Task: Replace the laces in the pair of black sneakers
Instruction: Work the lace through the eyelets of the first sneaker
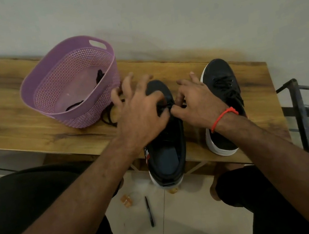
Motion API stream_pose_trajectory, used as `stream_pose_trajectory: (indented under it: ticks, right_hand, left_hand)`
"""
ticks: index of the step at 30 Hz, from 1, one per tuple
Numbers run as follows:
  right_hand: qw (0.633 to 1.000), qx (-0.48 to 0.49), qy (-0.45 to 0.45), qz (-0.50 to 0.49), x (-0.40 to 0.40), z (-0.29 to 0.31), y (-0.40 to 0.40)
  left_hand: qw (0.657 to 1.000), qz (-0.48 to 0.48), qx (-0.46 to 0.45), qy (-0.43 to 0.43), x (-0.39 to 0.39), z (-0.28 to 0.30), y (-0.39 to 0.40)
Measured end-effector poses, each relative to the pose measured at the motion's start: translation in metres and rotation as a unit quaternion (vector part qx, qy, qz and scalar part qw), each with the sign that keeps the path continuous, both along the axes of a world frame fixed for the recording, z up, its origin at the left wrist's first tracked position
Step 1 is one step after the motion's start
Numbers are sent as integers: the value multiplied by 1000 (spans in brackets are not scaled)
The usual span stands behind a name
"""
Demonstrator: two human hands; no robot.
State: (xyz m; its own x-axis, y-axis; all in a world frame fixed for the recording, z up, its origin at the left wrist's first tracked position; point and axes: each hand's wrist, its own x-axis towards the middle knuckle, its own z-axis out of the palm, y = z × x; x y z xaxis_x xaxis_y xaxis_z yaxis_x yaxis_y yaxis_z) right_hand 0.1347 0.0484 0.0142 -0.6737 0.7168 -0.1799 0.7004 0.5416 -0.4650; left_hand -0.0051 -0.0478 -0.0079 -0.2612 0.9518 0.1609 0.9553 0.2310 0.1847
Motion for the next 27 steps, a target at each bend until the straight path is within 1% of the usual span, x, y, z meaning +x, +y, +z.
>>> stream_pose_trajectory:
  ticks: [2, 5, 8, 10, 12, 14, 16, 18, 19, 21, 25, 27]
  right_hand:
    - [1000, -1, 4, -1, 0, 1, -1]
    - [1000, 1, -6, 3, 0, 2, -2]
    - [1000, -4, -9, -2, -1, 1, -2]
    - [1000, -7, -10, -4, -1, 1, -2]
    - [1000, -6, -8, -4, -2, 2, -3]
    - [1000, -1, -7, -1, -2, 2, -3]
    - [1000, 4, -7, 4, -2, 1, -3]
    - [1000, 6, -6, 6, -1, 0, -3]
    - [1000, 6, -6, 6, -1, 0, -3]
    - [1000, 6, -8, 4, -1, 1, -3]
    - [1000, 4, -4, 1, 0, 3, -4]
    - [1000, -2, -5, -2, 0, 4, -4]
  left_hand:
    - [1000, 3, -16, 1, 8, -4, -2]
    - [999, 25, 19, 9, 0, 0, -1]
    - [992, 109, 61, -7, -26, 10, -1]
    - [988, 143, 59, -18, -39, 11, -1]
    - [990, 127, 42, -40, -38, 9, 0]
    - [996, 67, 33, -53, -24, 7, 0]
    - [1000, 6, 13, -24, -6, 3, 0]
    - [1000, -14, -19, -4, 4, -3, -2]
    - [1000, -9, -23, -3, 4, -4, -2]
    - [1000, 14, 1, -8, -2, -2, -2]
    - [989, 122, 77, -40, -31, 12, -2]
    - [986, 144, 73, -46, -41, 13, -1]
